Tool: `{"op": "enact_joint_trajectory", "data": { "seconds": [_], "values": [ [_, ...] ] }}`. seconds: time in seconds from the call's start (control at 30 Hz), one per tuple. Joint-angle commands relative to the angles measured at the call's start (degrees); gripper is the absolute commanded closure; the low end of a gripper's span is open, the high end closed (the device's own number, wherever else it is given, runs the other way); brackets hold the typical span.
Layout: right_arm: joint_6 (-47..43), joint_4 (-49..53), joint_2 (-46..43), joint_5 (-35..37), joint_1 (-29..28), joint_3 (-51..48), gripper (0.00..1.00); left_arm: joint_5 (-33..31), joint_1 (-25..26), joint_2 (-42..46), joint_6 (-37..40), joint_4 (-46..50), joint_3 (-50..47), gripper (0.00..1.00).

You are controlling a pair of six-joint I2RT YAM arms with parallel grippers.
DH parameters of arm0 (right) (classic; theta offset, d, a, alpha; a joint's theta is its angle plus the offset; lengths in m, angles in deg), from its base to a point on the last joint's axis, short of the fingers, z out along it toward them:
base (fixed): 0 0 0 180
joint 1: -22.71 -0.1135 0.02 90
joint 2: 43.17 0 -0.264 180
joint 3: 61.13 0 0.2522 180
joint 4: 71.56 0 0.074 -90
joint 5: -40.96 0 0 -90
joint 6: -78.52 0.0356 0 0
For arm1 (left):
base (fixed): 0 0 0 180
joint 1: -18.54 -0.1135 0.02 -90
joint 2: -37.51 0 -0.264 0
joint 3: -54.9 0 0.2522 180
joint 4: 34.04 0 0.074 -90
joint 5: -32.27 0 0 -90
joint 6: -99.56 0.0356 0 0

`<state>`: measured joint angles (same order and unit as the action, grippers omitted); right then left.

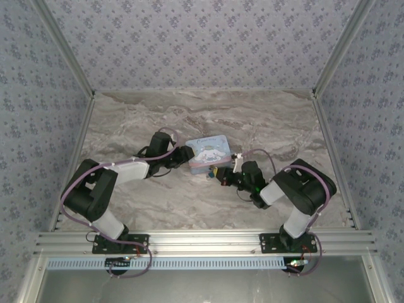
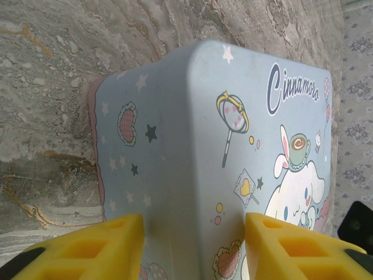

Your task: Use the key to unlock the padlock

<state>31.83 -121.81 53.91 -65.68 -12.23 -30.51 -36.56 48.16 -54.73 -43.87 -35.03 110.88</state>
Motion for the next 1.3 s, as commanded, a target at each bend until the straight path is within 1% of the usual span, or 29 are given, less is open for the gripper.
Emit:
{"op": "enact_joint_trajectory", "data": {
  "seconds": [0.0, 0.2, 0.37, 0.47, 0.53, 0.67, 0.8, 0.9, 1.0, 1.1, 1.27],
  "values": [
    [0.1, 0.0, -3.3, 1.3, 0.8, -0.3, 0.99, -1.1, 0.1, 0.6, 1.4, 6.0, -0.9, 0.53],
    [-1.6, 5.0, -8.3, 2.3, 1.4, -1.5, 0.99, -1.6, -0.3, 1.0, 1.7, 6.3, -1.5, 0.53],
    [-4.5, 12.0, -14.2, 0.7, 1.6, -2.2, 0.99, -1.6, -2.2, 1.5, 2.6, 6.9, -1.9, 0.53],
    [-6.7, 20.6, -19.7, -0.7, 1.6, -1.8, 0.99, -1.3, -3.7, 1.7, 3.6, 7.8, -1.7, 0.53],
    [-10.7, 27.0, -24.0, -1.6, 1.7, -1.5, 0.99, -1.0, -4.6, 1.9, 4.4, 8.8, -1.4, 0.52],
    [-16.1, 43.2, -35.1, -3.3, 1.9, -0.1, 1.00, -0.3, -6.4, 2.9, 6.3, 10.7, -0.5, 0.50],
    [-19.2, 59.6, -45.1, -4.0, 2.6, 2.1, 1.00, -1.0, -7.4, 6.0, 7.9, 12.8, 0.3, 0.41],
    [-20.4, 69.7, -50.2, -3.6, 3.0, 4.3, 1.00, -2.3, -7.7, 9.5, 9.4, 15.0, 0.9, 0.35],
    [-21.5, 78.4, -52.4, -2.6, 3.1, 7.1, 1.00, -4.9, -7.8, 14.1, 10.8, 17.6, 1.0, 0.27],
    [-23.0, 86.4, -52.0, -2.2, 3.3, 10.8, 1.00, -8.2, -7.9, 19.5, 11.5, 20.6, 0.4, 0.21],
    [-25.1, 95.6, -47.3, -4.1, 3.9, 16.8, 1.00, -13.3, -8.4, 27.8, 11.6, 26.1, -1.3, 0.15]
  ]
}}
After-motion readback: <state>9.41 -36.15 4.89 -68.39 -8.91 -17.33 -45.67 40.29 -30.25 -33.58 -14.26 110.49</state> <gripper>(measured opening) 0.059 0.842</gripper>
